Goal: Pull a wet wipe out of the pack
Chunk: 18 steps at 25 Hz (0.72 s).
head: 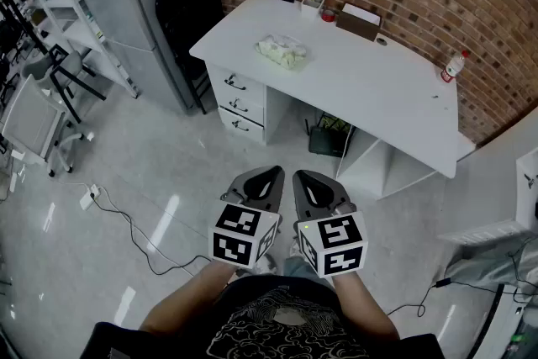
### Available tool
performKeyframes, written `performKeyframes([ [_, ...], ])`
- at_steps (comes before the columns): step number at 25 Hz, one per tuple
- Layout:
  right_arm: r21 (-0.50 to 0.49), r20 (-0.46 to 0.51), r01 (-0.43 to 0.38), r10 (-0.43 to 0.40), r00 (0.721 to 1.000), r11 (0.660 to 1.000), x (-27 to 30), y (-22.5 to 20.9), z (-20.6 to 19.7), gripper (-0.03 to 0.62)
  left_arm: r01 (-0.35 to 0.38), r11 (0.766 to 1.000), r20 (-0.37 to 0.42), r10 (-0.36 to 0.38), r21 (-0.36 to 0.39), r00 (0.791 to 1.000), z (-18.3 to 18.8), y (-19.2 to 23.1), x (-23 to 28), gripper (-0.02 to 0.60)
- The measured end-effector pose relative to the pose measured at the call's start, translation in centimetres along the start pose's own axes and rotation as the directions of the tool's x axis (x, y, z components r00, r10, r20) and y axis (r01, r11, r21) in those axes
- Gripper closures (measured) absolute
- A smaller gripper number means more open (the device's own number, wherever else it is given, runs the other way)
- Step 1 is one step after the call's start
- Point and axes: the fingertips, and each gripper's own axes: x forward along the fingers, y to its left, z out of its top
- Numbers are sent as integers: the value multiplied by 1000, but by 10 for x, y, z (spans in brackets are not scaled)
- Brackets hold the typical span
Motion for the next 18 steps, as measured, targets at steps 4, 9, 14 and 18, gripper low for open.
performKeyframes([
  [4,3,1,3,-3,1000,1000,1,4,1,577,9,1000,-12,-9,-4,1000,-3,2,0,569],
  [9,10,4,9,-9,1000,1000,5,7,3,576,25,1000,-26,-25,15,999,-4,2,0,569],
  [14,13,9,12,-12,1000,1000,10,6,5,576,29,999,-31,-29,15,999,-4,6,3,571],
  [18,17,10,2,-2,1000,1000,19,4,8,576,29,999,-24,-28,16,999,3,10,9,571],
])
